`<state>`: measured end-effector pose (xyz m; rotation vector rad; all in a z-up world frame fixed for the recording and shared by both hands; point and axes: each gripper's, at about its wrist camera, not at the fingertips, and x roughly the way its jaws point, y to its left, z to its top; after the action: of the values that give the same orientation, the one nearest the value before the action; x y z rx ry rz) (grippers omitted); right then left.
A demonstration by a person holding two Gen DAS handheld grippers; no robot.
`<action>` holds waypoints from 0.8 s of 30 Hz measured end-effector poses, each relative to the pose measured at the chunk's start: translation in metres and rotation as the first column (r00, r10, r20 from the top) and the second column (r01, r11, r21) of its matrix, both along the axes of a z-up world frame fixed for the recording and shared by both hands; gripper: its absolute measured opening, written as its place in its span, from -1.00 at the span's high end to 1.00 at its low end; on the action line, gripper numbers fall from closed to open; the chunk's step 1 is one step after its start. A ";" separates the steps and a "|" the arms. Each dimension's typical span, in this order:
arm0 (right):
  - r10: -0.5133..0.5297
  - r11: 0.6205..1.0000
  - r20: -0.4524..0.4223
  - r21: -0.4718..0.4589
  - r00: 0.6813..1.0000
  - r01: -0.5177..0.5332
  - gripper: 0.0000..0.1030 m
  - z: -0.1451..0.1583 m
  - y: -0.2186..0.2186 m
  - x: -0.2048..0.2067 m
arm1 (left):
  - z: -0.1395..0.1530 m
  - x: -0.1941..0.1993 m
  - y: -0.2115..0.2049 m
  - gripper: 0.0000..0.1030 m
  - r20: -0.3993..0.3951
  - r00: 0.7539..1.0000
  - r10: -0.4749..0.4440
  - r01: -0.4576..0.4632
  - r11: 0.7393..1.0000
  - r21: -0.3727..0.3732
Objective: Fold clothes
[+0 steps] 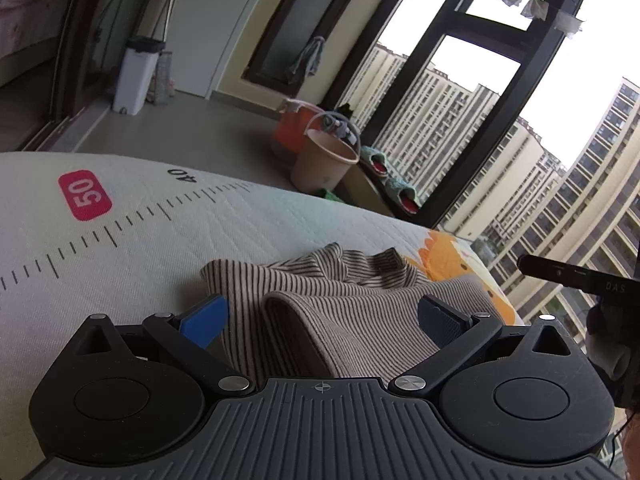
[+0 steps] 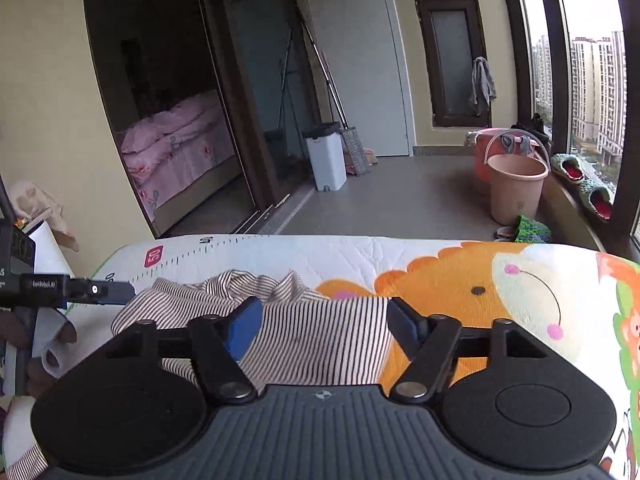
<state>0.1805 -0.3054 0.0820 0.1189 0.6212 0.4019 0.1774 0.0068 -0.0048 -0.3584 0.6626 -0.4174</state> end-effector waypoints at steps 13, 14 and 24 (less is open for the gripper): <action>0.064 0.990 -0.192 -0.114 0.979 -0.087 -0.06 -0.062 0.100 0.104 | -0.020 -0.017 -0.015 -1.00 0.068 0.994 -0.085 0.083 0.996 0.031; 0.057 0.985 -0.184 -0.150 0.981 -0.085 0.03 -0.066 0.105 0.103 | -0.020 -0.017 -0.014 -1.00 0.068 0.994 -0.085 0.084 0.996 0.023; 0.065 0.993 -0.143 -0.085 0.988 -0.078 0.87 -0.036 0.090 0.074 | -0.022 -0.018 0.000 -1.00 0.064 0.995 -0.077 0.081 0.996 -0.048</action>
<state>0.2550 -0.2154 0.0458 0.0390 0.7825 0.4365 0.1593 0.0065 -0.0269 -0.3667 0.6080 -0.5196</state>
